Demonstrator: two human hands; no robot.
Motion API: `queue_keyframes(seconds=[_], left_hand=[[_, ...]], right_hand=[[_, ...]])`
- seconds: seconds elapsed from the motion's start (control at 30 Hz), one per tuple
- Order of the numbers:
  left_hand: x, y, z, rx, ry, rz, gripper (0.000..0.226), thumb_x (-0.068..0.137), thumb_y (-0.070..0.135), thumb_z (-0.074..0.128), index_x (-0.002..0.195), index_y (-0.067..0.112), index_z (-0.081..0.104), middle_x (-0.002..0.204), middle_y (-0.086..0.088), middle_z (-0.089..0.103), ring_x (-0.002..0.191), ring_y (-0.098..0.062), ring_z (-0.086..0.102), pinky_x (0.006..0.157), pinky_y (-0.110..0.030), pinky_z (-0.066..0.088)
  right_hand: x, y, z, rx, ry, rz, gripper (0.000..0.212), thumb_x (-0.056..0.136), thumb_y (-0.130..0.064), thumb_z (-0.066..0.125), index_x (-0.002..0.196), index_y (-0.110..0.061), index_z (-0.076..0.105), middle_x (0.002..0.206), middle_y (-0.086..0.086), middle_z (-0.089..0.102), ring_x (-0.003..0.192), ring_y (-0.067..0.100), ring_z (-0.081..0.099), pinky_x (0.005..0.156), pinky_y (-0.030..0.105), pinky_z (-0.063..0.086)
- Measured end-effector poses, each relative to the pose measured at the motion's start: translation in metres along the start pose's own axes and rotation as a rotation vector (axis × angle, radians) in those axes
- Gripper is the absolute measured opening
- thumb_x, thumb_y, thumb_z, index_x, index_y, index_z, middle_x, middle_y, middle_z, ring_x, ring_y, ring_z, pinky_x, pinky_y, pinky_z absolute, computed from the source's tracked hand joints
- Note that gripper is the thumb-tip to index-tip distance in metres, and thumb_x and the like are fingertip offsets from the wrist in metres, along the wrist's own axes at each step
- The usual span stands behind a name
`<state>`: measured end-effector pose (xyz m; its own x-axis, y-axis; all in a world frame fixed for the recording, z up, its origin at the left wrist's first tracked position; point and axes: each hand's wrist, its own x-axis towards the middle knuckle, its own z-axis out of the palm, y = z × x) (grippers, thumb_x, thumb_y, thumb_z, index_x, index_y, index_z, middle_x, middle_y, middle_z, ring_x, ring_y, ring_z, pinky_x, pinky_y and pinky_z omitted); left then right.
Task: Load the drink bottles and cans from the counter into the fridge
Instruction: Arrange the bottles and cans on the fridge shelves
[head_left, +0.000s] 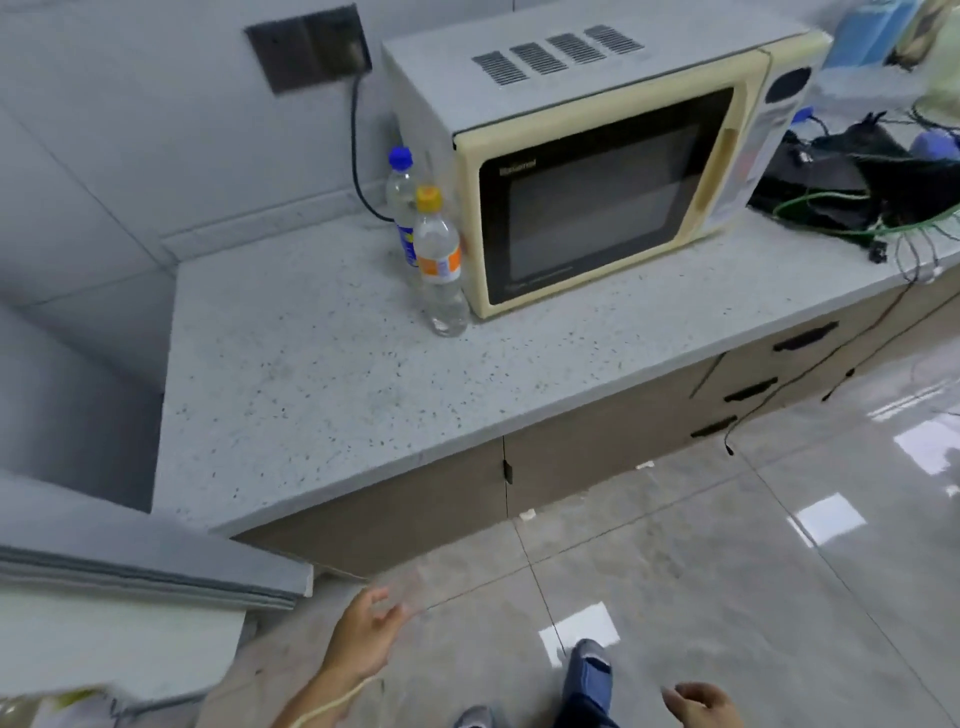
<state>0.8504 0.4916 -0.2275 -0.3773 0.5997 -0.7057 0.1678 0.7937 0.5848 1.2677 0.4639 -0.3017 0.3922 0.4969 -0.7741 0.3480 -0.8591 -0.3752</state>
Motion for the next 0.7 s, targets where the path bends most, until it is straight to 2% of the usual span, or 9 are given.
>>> queue_keyframes(seconds=[0.03,0.1,0.2,0.3,0.4,0.47,0.6,0.7], left_hand=[[0.0,0.002,0.002,-0.006,0.036,-0.009,0.039,0.089,0.025,0.07,0.124,0.014,0.056,0.095,-0.01,0.068,0.07,-0.025,0.062,0.063,-0.031,0.049],[-0.002,0.014,0.01,-0.044,0.091,-0.03,0.037,0.09,0.027,0.068,0.124,0.018,0.058,0.101,-0.008,0.069,0.076,-0.023,0.067,0.062,-0.031,0.053],[-0.006,0.046,0.022,-0.092,0.161,0.004,0.029,0.091,0.031,0.067,0.118,0.027,0.058,0.103,-0.001,0.068,0.086,-0.019,0.069,0.071,-0.034,0.06],[-0.009,0.093,0.026,-0.146,0.177,0.084,0.024,0.092,0.035,0.065,0.115,0.037,0.055,0.107,0.008,0.064,0.092,-0.011,0.067,0.069,-0.024,0.058],[-0.003,0.151,0.018,-0.183,0.212,0.234,0.026,0.093,0.034,0.063,0.119,0.035,0.058,0.105,0.008,0.066,0.093,-0.01,0.067,0.073,-0.024,0.058],[0.005,0.194,0.005,-0.223,0.251,0.324,0.027,0.094,0.036,0.061,0.121,0.035,0.058,0.109,0.005,0.065,0.095,-0.013,0.067,0.079,-0.029,0.06],[0.031,0.286,-0.025,-0.237,0.408,0.46,0.032,0.095,0.037,0.059,0.127,0.033,0.056,0.117,0.011,0.059,0.103,-0.013,0.063,0.082,-0.031,0.057],[0.05,0.361,-0.049,-0.323,0.509,0.576,0.031,0.093,0.032,0.061,0.123,0.035,0.056,0.11,0.021,0.058,0.099,0.003,0.059,0.072,-0.017,0.049]], right_hand=[[0.01,-0.025,-0.006,0.002,-0.015,-0.031,0.022,0.069,-0.025,0.087,0.067,-0.011,0.07,0.062,0.001,0.068,0.067,0.023,0.065,0.07,0.032,0.051],[0.025,-0.079,-0.014,0.0,-0.074,-0.1,0.022,0.075,-0.027,0.084,0.081,-0.011,0.07,0.065,0.004,0.068,0.059,0.024,0.061,0.066,0.033,0.05],[0.029,-0.165,-0.018,-0.016,-0.156,-0.318,0.023,0.085,-0.025,0.075,0.102,-0.01,0.067,0.08,0.005,0.07,0.067,0.02,0.06,0.069,0.034,0.048],[0.006,-0.253,-0.017,-0.009,-0.221,-0.538,0.023,0.092,-0.028,0.068,0.11,-0.017,0.06,0.094,0.0,0.067,0.083,0.018,0.063,0.082,0.037,0.053],[-0.025,-0.339,-0.014,0.011,-0.236,-0.77,0.028,0.092,-0.035,0.067,0.116,-0.022,0.06,0.097,-0.008,0.065,0.088,0.003,0.062,0.071,0.017,0.048],[-0.05,-0.388,-0.006,-0.003,-0.255,-0.914,0.033,0.092,-0.038,0.065,0.122,-0.026,0.058,0.102,-0.01,0.064,0.089,0.002,0.062,0.067,0.012,0.047],[-0.101,-0.462,0.009,0.012,-0.162,-1.284,0.045,0.091,-0.032,0.069,0.132,-0.026,0.053,0.117,-0.014,0.057,0.085,0.004,0.062,0.068,0.016,0.052],[-0.135,-0.513,0.016,-0.067,-0.079,-1.617,0.052,0.093,-0.024,0.064,0.141,-0.024,0.046,0.141,-0.01,0.047,0.091,0.007,0.063,0.076,0.022,0.056]])
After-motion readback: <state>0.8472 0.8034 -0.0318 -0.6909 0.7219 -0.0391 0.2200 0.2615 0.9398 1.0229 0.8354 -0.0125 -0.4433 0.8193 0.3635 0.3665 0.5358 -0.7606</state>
